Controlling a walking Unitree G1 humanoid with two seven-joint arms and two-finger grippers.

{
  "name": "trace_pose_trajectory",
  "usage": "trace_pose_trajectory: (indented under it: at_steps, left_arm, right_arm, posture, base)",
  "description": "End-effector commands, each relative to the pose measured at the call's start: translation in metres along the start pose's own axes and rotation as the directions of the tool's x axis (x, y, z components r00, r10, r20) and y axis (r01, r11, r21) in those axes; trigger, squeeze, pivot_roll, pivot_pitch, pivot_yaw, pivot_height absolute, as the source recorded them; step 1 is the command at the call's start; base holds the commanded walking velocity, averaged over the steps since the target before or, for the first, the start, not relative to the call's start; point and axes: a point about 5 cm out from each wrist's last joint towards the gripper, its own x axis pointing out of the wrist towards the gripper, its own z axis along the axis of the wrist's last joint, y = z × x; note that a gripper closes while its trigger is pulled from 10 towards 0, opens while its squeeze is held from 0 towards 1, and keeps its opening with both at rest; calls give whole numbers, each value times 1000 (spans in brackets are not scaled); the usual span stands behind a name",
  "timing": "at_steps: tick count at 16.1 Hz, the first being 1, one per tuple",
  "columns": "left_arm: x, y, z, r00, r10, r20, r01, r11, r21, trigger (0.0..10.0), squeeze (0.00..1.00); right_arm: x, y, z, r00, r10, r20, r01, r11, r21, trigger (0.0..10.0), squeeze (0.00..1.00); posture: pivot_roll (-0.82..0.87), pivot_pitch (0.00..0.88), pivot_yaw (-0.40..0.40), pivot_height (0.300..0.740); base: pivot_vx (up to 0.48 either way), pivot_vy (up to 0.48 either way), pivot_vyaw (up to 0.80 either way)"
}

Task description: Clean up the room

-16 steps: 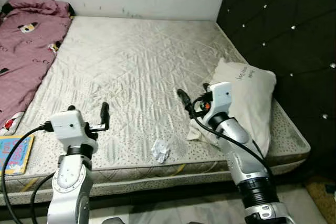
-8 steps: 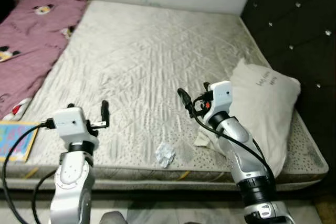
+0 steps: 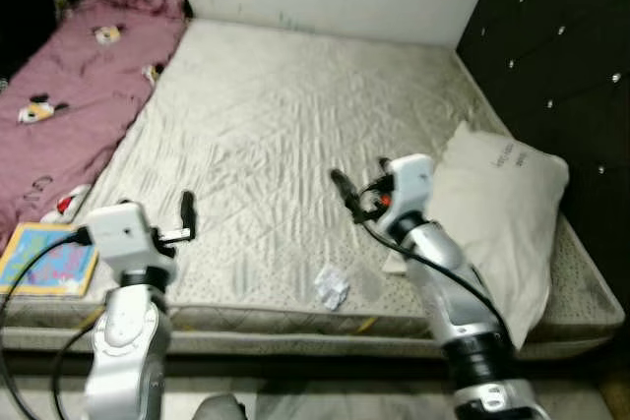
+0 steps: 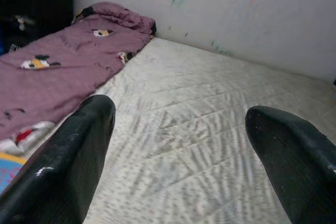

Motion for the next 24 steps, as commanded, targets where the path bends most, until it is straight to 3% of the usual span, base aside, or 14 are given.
trace_pose_trajectory:
  at_steps: [1,5,8,10,12,15,24]
  left_arm:
    - [-1,-7,0,999,-34,-4,34,999,-13,10000,0]
    - [4,-5,8,999,38,39,-40,997,73,10000,0]
    - [0,-7,9,1000,-13,14,13,1000,10,10000,0]
    - [-4,-2,5,999,37,10,-38,999,28,10000,0]
    - [-5,-6,8,999,2,39,-4,998,58,10000,0]
    - [-6,-6,7,999,23,24,-24,998,51,10000,0]
    - [-10,-13,7,998,-60,15,60,998,6,10000,0]
  right_arm:
    - [-5,-13,-1,999,-42,-11,42,999,-17,10000,0]
    - [-1,-12,2,999,-42,4,42,999,-15,10000,0]
    - [0,-11,5,999,-42,15,42,999,-5,10000,0]
    - [-2,-10,2,999,-48,0,48,999,3,10000,0]
    - [-2,-9,2,999,-46,-4,46,999,2,10000,0]
    - [-3,-10,2,999,-52,-2,52,999,5,10000,0]
    - [-6,-11,1,998,-58,-12,58,998,13,10000,0]
  posture:
    - [9,0,-93,740]
    - [12,0,-91,740]
    - [11,0,-88,740]
    - [8,0,-90,740]
    - [5,0,-90,740]
    - [2,0,-89,740]
    - [5,0,-87,740]
  base:
    - [0,480,0]
    - [0,240,0]
    - [0,0,0]
    - [0,0,0]
    - [0,0,-800]
    - [0,0,-575]
    - [0,0,0]
